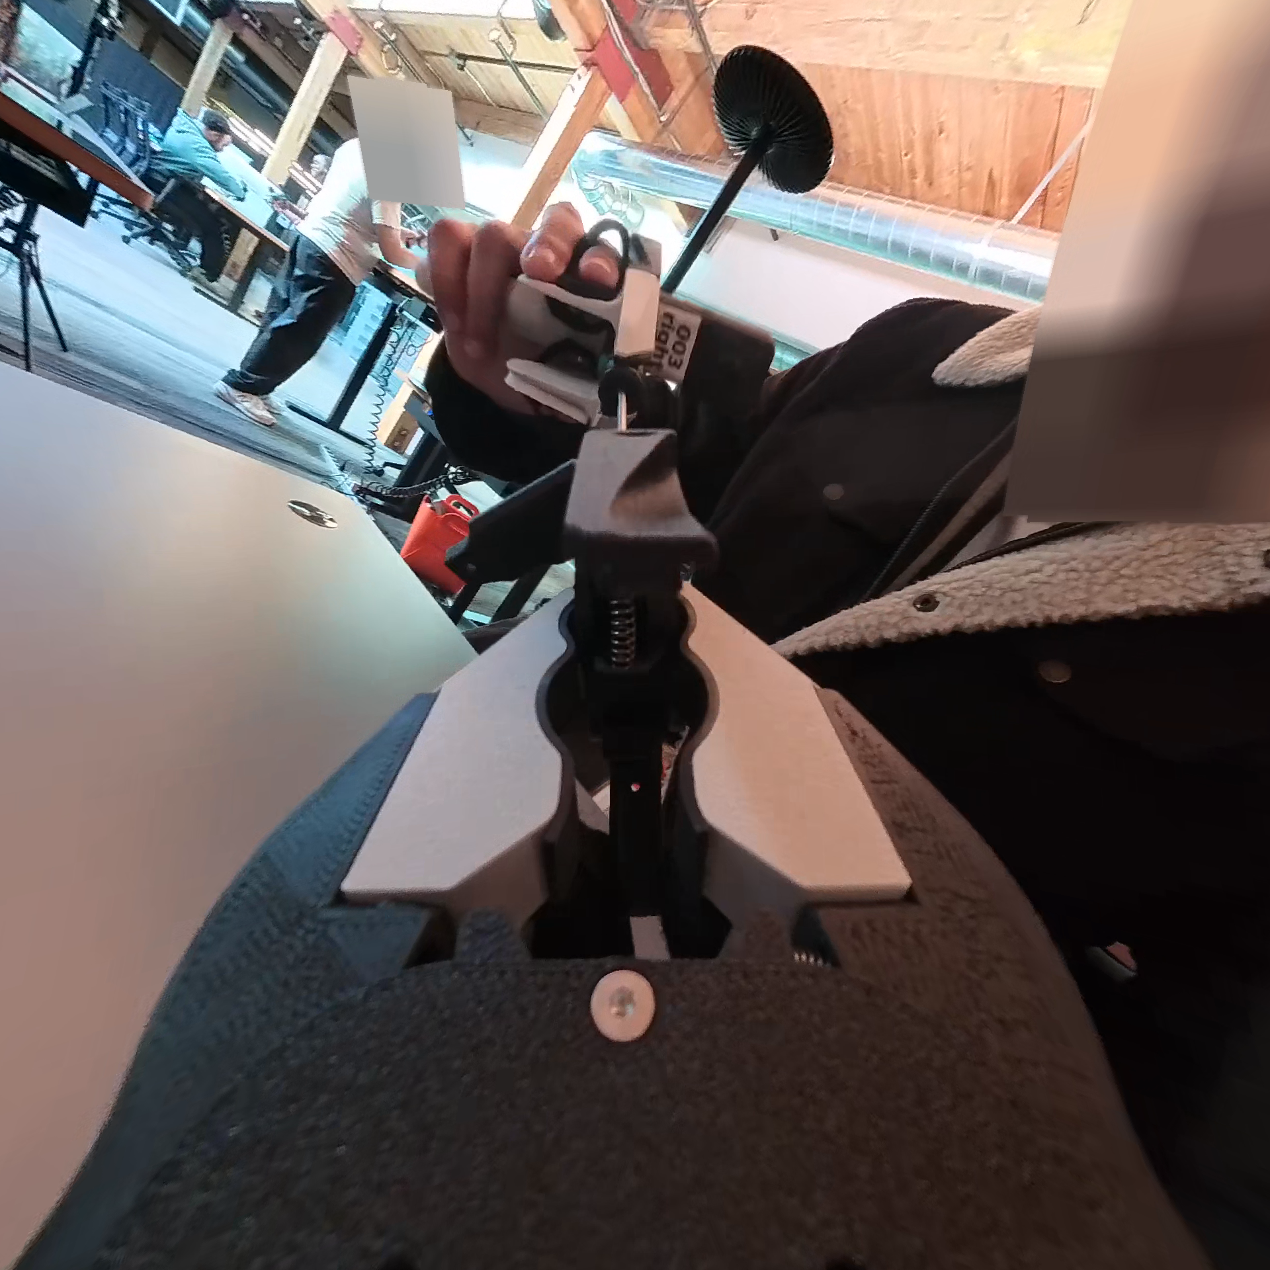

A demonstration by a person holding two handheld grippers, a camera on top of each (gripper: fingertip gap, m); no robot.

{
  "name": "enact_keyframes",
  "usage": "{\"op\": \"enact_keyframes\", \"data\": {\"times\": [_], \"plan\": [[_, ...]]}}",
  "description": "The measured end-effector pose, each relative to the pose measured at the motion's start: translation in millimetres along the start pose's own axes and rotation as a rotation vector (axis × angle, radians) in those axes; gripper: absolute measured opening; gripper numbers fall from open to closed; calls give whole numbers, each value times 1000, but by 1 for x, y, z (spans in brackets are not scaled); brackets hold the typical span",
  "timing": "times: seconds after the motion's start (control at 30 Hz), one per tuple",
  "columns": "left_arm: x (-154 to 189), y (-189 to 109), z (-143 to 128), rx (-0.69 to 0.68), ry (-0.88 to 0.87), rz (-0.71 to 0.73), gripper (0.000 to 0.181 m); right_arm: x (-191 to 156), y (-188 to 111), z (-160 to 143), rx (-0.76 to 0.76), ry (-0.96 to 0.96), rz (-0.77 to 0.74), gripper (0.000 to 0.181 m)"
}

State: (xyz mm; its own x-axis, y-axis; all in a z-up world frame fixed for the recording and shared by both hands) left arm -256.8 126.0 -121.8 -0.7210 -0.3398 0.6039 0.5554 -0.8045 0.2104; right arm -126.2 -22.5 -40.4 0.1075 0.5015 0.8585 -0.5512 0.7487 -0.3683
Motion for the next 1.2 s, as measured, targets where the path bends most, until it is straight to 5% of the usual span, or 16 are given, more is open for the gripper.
{"op": "enact_keyframes", "data": {"times": [0.2,0.4,0.5,1.2], "plan": [[5,-4,6,45,67,26,21,9,-11,4,100,503,-7,16],[0,-2,6,23,187,185,22,2,-13,-15,325,1622,45,16],[0,0,5,8,201,200,22,-16,-9,-27,410,1949,78,16],[-3,6,-3,-68,224,222,21,-25,-5,-33,336,2003,121,16]]}}
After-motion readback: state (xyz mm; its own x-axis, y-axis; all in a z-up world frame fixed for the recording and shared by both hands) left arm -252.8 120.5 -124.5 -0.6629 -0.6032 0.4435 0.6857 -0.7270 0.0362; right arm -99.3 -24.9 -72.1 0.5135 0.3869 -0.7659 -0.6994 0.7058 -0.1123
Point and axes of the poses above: each gripper's, where its closed fingertips meet, y out along the fingers, z out of its top, x = y × z across the jaws, the point moved 7 cm from there along -y, back along the fingers, and after that the axes turned 5 degrees about z, right-handed, at the moved point
